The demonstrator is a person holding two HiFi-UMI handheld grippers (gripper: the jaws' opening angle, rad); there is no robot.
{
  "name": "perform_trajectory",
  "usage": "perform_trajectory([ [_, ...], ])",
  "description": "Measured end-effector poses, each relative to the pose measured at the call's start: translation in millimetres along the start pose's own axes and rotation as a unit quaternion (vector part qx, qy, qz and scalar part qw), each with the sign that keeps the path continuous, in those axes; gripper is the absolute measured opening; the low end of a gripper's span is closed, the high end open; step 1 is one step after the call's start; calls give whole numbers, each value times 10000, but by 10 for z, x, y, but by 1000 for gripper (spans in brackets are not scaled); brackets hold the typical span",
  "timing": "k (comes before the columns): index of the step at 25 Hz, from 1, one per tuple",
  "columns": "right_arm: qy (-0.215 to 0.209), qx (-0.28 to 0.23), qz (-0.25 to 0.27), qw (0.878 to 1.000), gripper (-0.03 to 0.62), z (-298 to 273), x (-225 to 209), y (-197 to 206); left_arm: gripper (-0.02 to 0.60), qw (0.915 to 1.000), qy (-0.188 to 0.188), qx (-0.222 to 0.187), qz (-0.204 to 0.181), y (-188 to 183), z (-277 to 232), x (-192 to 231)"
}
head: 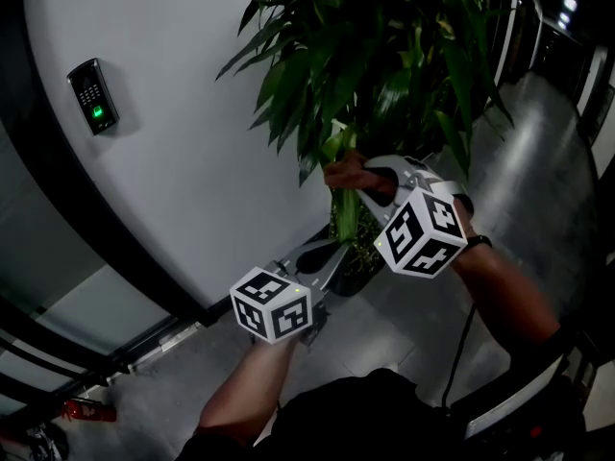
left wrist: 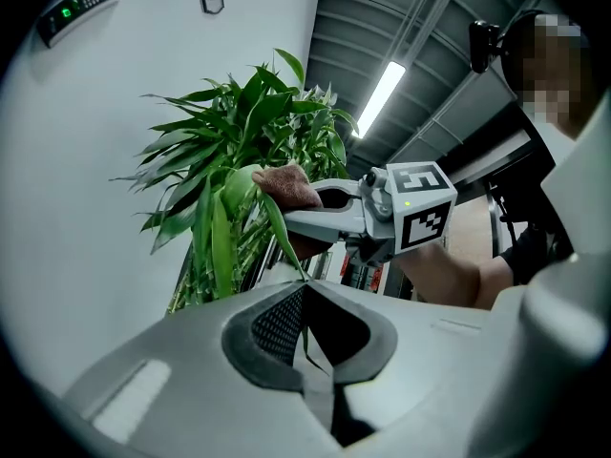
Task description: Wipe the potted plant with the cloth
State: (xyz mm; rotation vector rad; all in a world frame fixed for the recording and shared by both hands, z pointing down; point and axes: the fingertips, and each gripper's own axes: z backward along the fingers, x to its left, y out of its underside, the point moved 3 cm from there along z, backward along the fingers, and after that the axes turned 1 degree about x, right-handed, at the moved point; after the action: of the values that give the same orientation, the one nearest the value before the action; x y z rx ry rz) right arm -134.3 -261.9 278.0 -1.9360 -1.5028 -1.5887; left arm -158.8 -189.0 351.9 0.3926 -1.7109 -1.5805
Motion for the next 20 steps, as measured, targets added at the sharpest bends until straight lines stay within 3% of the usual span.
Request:
perform_trajectory([
  [11,-924,35,480,9946,64,202,614,-44,18,10000,-38,38,-48,13,7,24],
  [20,-1720,98,751,9822,64,324,895,-41,18,9997,-91,146,-181,54,4,47],
])
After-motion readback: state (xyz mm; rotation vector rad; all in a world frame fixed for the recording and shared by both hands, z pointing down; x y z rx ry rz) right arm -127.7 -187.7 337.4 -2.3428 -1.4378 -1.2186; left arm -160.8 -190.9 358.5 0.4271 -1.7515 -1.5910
